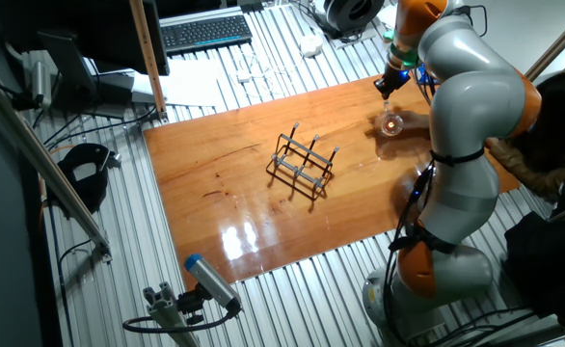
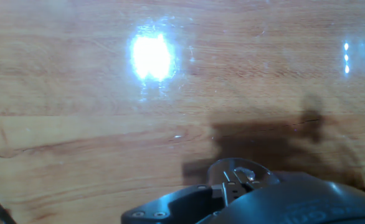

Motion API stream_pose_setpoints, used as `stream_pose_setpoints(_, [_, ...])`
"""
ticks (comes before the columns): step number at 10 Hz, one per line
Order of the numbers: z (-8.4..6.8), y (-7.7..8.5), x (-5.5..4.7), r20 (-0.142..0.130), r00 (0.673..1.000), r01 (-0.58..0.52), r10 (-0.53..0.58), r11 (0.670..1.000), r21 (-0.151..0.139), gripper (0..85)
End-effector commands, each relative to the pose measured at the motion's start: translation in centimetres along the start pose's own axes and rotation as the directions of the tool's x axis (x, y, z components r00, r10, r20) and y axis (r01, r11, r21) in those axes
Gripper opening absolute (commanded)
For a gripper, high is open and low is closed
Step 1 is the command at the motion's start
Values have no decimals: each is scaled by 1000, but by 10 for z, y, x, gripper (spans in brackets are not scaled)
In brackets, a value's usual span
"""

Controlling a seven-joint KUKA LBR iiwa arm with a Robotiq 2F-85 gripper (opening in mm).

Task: Put the cup on the cup rack

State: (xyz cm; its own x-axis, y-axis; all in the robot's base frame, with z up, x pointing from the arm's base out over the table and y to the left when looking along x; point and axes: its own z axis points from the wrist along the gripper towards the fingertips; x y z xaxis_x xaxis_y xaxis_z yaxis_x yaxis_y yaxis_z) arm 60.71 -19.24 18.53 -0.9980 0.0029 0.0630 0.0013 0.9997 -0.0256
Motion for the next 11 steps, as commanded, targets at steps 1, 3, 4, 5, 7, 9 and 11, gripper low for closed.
stream_pose_setpoints(1, [-1,1,0,2,1000,-12,12,1000,2,0])
stream_pose_setpoints(3, [-2,2,1,2,999,-46,46,999,4,170])
stream_pose_setpoints(4, [-1,3,2,10,998,-58,58,998,5,170])
stream_pose_setpoints(5, [-1,4,3,18,997,-72,72,997,6,340])
stream_pose_setpoints(7, [3,7,5,31,996,-89,89,996,6,340])
stream_pose_setpoints(9, [5,12,9,40,993,-108,107,994,16,340])
stream_pose_setpoints(11, [7,12,10,51,993,-112,110,993,23,340])
